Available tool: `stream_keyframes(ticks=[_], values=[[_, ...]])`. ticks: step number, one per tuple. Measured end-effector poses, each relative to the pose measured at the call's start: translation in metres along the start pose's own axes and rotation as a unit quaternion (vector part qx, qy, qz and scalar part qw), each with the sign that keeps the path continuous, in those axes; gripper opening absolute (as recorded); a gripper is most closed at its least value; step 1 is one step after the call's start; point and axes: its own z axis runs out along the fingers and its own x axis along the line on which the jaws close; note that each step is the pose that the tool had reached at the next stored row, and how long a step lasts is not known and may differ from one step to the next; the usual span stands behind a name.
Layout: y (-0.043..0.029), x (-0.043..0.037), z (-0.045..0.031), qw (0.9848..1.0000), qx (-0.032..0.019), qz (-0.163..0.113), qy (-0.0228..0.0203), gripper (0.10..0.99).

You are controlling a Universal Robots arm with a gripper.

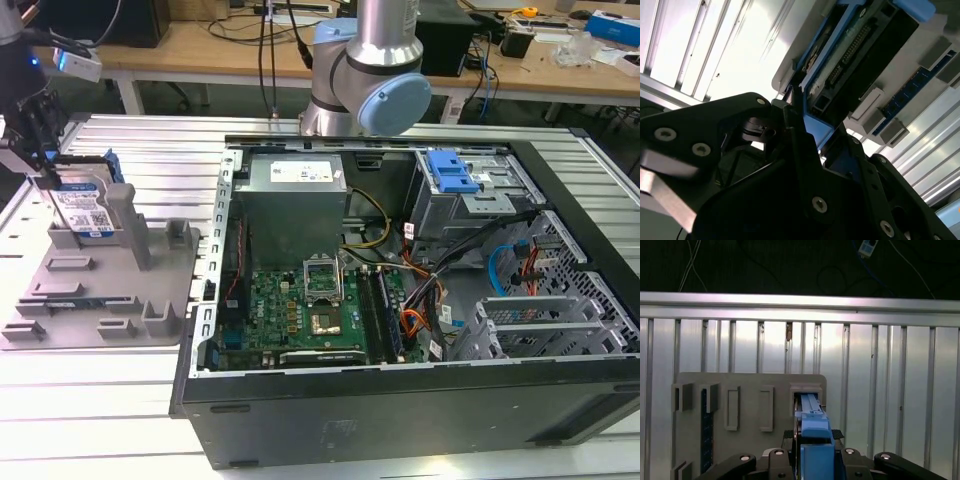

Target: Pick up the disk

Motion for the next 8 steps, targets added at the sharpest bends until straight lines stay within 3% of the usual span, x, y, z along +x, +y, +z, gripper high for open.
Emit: stream_keyframes(ticks=[6,8], values=[[0.0001,0.0010,-0.0001,1.0000,0.0001,0.000,-0.0004,0.373],[0.0002,0.0020,-0.0011,1.0000,0.0005,0.000,-0.0030,0.373]])
